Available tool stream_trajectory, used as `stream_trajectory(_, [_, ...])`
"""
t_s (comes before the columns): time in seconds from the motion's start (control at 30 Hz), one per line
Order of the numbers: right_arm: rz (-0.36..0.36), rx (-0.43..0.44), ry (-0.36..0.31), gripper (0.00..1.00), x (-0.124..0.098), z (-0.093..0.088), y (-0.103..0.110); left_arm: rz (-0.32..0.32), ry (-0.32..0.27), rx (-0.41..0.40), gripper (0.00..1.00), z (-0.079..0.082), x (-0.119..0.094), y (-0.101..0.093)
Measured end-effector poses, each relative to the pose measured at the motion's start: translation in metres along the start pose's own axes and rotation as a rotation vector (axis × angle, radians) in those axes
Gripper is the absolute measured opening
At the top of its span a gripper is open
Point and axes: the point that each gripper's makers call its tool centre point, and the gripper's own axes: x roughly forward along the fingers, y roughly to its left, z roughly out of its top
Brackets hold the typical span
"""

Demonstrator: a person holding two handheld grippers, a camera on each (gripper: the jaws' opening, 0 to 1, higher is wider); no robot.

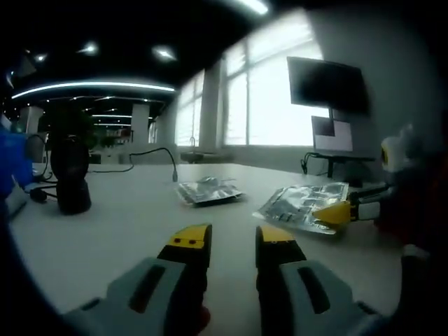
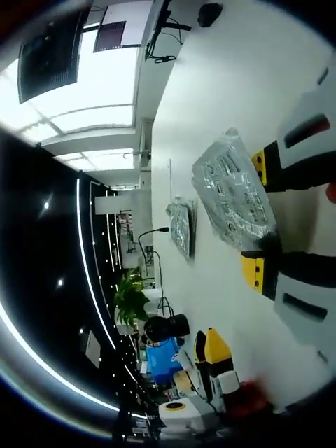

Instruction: Clip sheet goods on table flip sheet goods clip sheet goods scan sheet goods put sheet goods back to table

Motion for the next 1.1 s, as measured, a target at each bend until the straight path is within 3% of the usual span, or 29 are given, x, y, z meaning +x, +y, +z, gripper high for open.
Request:
stream_trajectory(0.07, [0.008, 0.011, 0.005, 0.34, -0.002, 0.003, -0.001, -0.001, -0.001, 0.0, 0.18, 0.0, 0.0, 0.0])
stream_trajectory(0.2, [0.033, -0.05, 0.064, 0.38, -0.006, 0.001, 0.003, -0.004, -0.004, -0.002, 0.18, 0.001, -0.001, -0.001])
stream_trajectory(0.27, [0.063, -0.028, 0.106, 0.41, -0.013, -0.002, 0.008, -0.004, -0.004, -0.001, 0.18, 0.001, -0.001, -0.001])
stream_trajectory(0.47, [0.092, -0.001, 0.119, 0.43, -0.021, -0.001, 0.009, -0.008, -0.01, -0.007, 0.18, 0.002, -0.002, -0.002])
stream_trajectory(0.53, [0.103, 0.029, 0.148, 0.44, -0.023, -0.005, 0.008, -0.007, -0.011, -0.006, 0.18, 0.002, -0.003, -0.002])
stream_trajectory(0.67, [0.193, 0.183, 0.18, 0.45, -0.033, -0.008, 0.011, -0.008, -0.005, -0.006, 0.18, 0.0, -0.002, -0.003])
stream_trajectory(0.73, [0.188, 0.203, 0.191, 0.46, -0.04, -0.009, 0.006, -0.008, -0.007, -0.005, 0.18, 0.001, -0.002, -0.002])
stream_trajectory(0.87, [0.192, 0.163, 0.193, 0.45, -0.051, -0.001, 0.005, -0.014, -0.013, -0.02, 0.18, 0.001, -0.002, -0.002])
stream_trajectory(1.1, [0.192, 0.099, 0.228, 0.45, -0.04, -0.007, 0.003, -0.01, -0.01, -0.012, 0.18, 0.001, -0.003, -0.005])
